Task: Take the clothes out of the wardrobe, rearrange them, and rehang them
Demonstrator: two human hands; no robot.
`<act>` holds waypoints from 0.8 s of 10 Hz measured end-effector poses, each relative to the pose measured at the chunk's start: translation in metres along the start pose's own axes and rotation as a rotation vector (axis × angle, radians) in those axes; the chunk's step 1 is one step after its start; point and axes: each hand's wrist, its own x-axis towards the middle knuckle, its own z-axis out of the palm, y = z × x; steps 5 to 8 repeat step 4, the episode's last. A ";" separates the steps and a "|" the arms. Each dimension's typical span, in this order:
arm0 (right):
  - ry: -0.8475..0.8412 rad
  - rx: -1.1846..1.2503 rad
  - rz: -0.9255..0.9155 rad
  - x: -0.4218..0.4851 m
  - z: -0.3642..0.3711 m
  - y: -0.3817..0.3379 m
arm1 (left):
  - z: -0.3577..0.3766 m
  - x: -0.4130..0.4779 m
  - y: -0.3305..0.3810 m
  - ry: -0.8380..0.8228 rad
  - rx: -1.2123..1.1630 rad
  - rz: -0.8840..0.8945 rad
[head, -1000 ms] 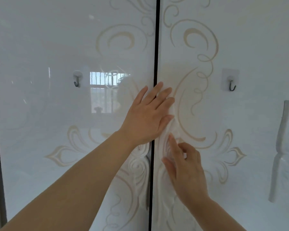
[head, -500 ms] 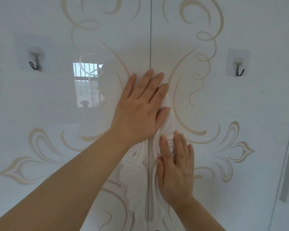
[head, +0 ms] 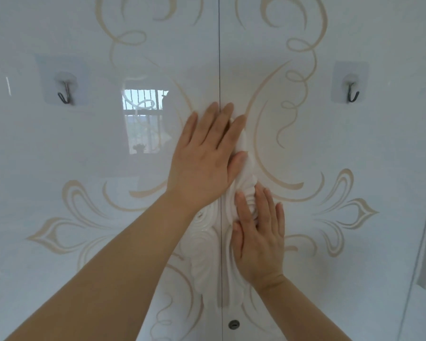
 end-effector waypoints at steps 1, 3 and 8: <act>-0.078 -0.010 -0.018 -0.001 -0.008 0.002 | -0.003 -0.018 0.007 -0.032 0.041 -0.036; -0.191 -0.067 -0.015 -0.007 -0.024 -0.002 | -0.015 -0.092 0.038 -0.211 0.061 -0.087; -0.293 -0.081 0.019 -0.014 -0.037 -0.007 | -0.035 -0.132 0.062 -0.363 0.062 -0.105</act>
